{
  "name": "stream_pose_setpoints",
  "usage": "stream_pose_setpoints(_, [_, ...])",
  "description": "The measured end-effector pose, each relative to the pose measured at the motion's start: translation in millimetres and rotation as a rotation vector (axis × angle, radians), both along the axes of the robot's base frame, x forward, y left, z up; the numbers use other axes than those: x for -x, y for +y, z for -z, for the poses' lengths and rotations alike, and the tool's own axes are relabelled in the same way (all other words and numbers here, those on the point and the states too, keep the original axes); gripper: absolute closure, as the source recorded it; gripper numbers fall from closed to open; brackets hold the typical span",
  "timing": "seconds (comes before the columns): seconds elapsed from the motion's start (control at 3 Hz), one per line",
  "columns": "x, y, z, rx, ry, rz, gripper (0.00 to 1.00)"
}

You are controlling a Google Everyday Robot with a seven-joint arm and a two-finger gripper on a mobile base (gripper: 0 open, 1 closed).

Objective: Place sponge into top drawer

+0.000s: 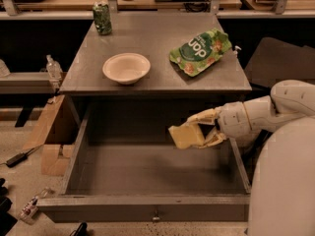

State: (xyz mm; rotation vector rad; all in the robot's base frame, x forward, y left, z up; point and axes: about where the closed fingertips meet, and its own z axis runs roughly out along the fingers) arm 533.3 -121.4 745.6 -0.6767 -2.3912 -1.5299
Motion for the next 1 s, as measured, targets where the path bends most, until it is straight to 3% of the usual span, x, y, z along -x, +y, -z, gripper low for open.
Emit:
stream_pose_setpoints(0.33, [-0.2,3.5,-0.3,0.002,-0.028,-0.021,0.73])
stream_pose_setpoints(1.0, [-0.7,8.0,0.4,0.000,-0.029,-0.030,0.27])
